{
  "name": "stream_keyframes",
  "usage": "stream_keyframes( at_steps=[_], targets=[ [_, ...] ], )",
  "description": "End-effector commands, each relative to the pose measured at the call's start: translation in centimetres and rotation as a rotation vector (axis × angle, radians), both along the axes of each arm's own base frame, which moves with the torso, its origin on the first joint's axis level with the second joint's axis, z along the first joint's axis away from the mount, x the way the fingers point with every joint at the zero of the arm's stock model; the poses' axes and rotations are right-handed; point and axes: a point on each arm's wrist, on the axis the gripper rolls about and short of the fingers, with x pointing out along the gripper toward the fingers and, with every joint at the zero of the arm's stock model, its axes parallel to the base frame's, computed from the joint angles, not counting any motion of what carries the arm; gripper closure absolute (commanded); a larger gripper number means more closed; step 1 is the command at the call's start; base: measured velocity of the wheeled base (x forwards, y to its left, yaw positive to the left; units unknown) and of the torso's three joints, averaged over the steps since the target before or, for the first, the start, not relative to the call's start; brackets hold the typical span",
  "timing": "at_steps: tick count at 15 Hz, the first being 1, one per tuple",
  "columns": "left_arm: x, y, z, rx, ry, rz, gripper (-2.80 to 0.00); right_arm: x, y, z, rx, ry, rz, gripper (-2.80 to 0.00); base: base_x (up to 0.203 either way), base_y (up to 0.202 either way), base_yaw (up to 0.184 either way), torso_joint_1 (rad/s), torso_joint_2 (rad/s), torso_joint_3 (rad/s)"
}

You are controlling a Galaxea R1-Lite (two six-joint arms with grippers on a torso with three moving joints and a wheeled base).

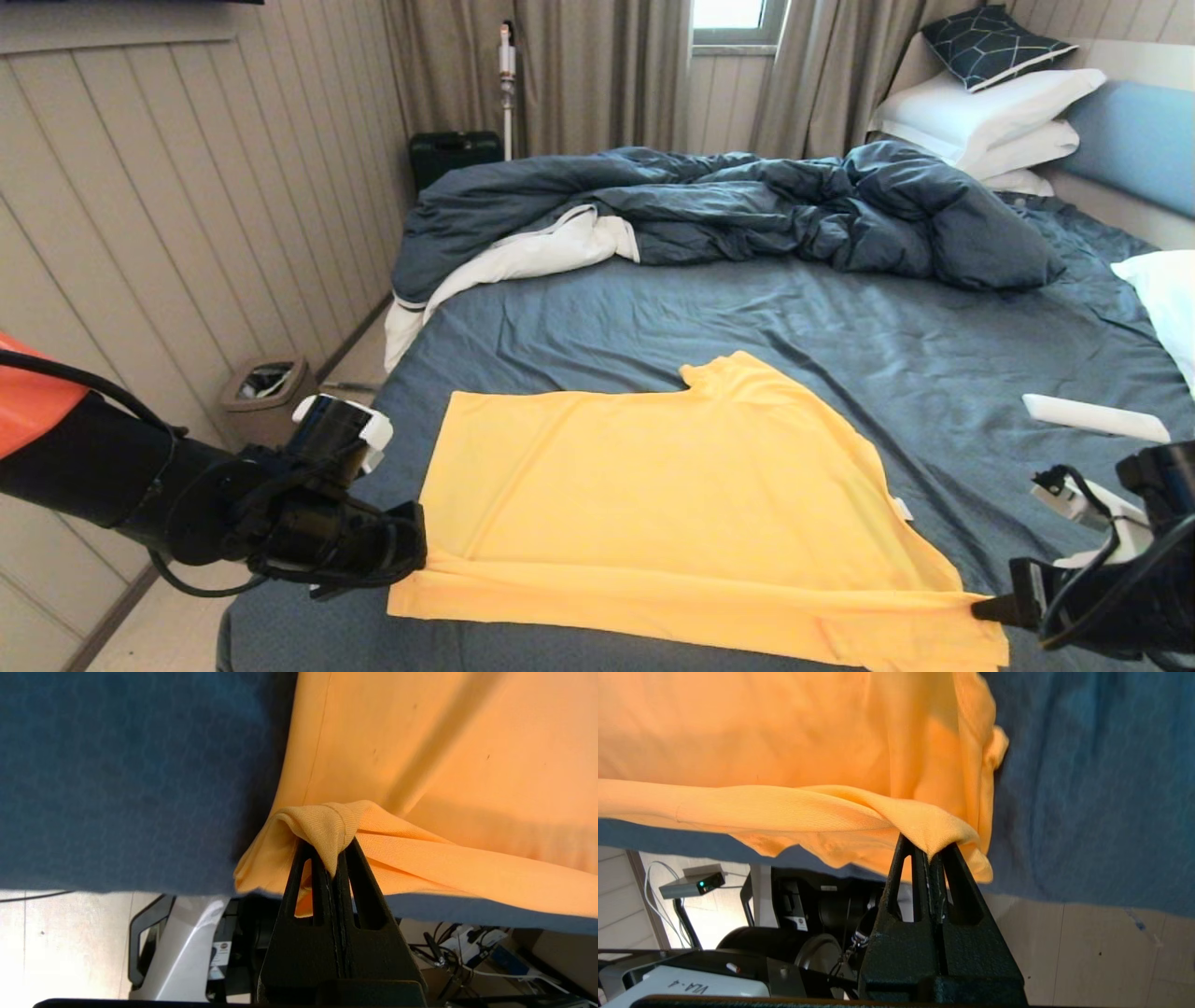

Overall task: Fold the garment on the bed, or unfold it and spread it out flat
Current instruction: Fold the yellow T-shirt

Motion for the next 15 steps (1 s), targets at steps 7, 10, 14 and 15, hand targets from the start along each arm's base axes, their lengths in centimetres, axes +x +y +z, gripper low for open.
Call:
stream_keyframes(
  at_steps=[7, 10, 14, 15],
  targets=[
    [1.3, -0.2, -1.3, 0.007, 0.029, 0.013, 0.00, 2.3, -0.2, -0.1, 0.004, 0.006, 0.016, 0.00, 0.000, 0.000, 0.000, 0.000, 0.00, 0.000],
    [1.9, 0.1, -1.5, 0.007, 0.029, 0.031, 0.00, 3.2, -0.3, -0.3, 0.006, 0.009, 0.022, 0.00, 0.000, 0.000, 0.000, 0.000, 0.00, 0.000],
    [2.4, 0.3, -1.9, 0.008, 0.038, 0.039, 0.00, 4.1, -0.2, -0.5, 0.005, 0.013, 0.036, 0.00, 0.000, 0.000, 0.000, 0.000, 0.00, 0.000],
    [2.6, 0.3, -1.8, 0.003, 0.032, 0.038, 0.00, 4.3, 0.0, -0.5, 0.005, 0.012, 0.043, 0.00, 0.000, 0.000, 0.000, 0.000, 0.00, 0.000]
  ],
)
